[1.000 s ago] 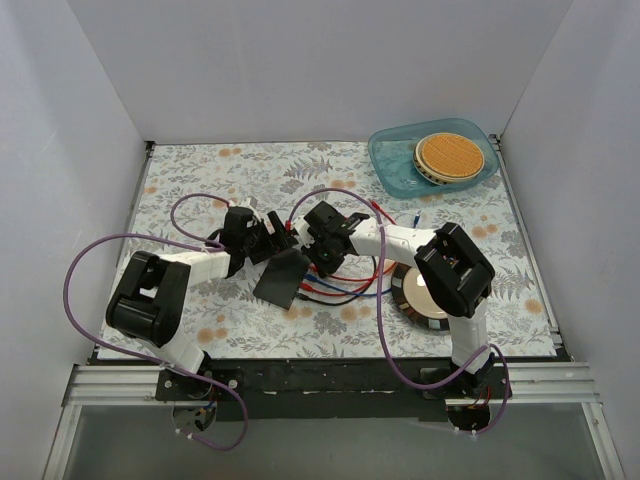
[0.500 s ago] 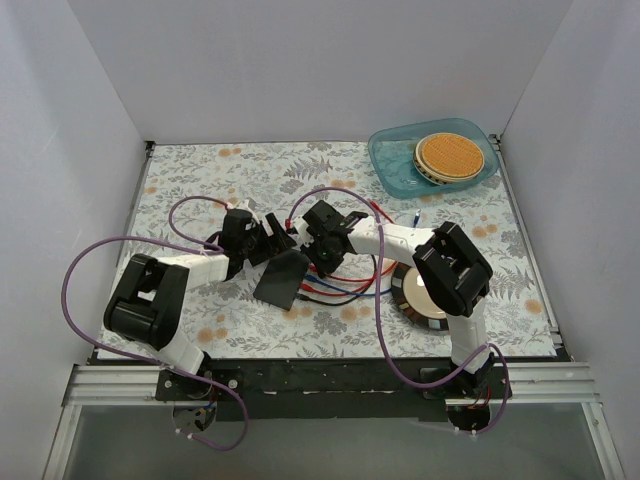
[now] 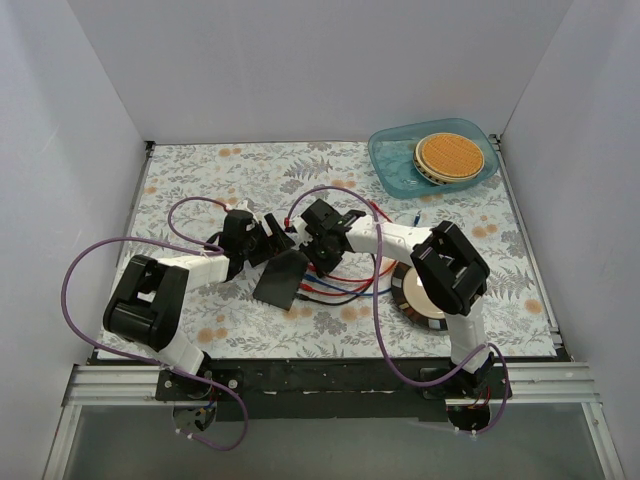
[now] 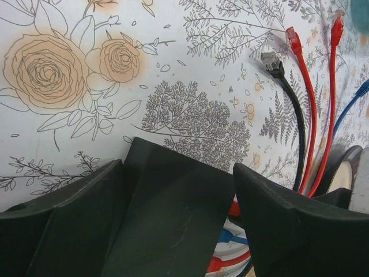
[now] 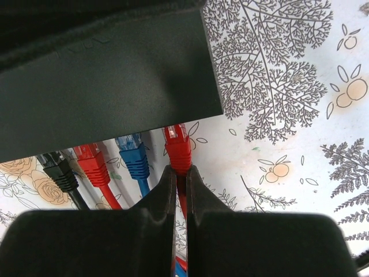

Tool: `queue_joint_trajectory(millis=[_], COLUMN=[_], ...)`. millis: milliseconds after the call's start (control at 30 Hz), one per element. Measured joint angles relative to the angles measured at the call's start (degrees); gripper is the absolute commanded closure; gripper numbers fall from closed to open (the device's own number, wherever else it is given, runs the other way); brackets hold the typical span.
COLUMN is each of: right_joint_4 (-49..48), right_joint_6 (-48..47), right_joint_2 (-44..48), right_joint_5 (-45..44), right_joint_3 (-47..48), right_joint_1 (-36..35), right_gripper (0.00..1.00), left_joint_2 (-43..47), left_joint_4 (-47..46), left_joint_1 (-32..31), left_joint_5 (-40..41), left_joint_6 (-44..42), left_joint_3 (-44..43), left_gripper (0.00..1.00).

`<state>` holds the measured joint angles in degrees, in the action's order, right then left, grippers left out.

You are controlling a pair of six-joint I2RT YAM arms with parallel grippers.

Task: Insert the plug into the switch port

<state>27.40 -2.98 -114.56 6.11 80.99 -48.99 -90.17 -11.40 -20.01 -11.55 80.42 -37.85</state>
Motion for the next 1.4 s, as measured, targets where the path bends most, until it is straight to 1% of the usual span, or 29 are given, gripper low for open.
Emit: queue_joint_trajectory(millis=[233, 533, 800, 1033, 1167, 1267, 1300, 1400], right_joint_4=[2.49, 5.40, 6.47, 6.45, 6.38, 5.81, 5.38, 3.85], right_joint_6=[-0.02, 0.04, 0.70, 0.72, 0.87, 1.05, 1.14, 1.38], right_joint_2=[-1.01, -1.33, -1.55, -1.73, -1.73, -1.66, -1.57, -1.25], right_joint_5=[0.00, 0.00, 0.02, 0.00, -0.07, -0.04, -0.07, -0.31], right_joint_3=[2.19, 3.65, 4.00, 4.02, 4.02, 4.00, 4.00, 3.98], right_joint_1=[-0.07, -0.13, -0.11, -0.09, -0.09, -0.09, -0.09, -0.09], right_gripper=[0.99, 0.99, 0.99, 0.99, 0.99, 0.99, 0.99, 0.99], left_joint_2=[0.00, 0.00, 0.00, 0.02, 0.15, 0.66, 1.07, 2.25], left_joint_4=[-0.04, 0.22, 0.44, 0.72, 0.96, 1.86, 2.58, 5.25], left_joint_1=[-1.05, -3.91, -5.70, -6.19, -6.49, -6.62, -6.64, -6.88], left_joint_5=[2.23, 6.12, 9.90, 11.28, 12.11, 12.92, 13.44, 14.95], left_joint_6=[0.68, 1.99, 4.04, 4.48, 4.48, 4.61, 4.59, 4.44], left_joint_3=[-0.15, -0.37, -0.37, -0.37, -0.37, -0.37, -0.42, -0.74], left_gripper=[0.26, 0.30, 0.30, 0.30, 0.27, 0.20, 0.15, 0.08])
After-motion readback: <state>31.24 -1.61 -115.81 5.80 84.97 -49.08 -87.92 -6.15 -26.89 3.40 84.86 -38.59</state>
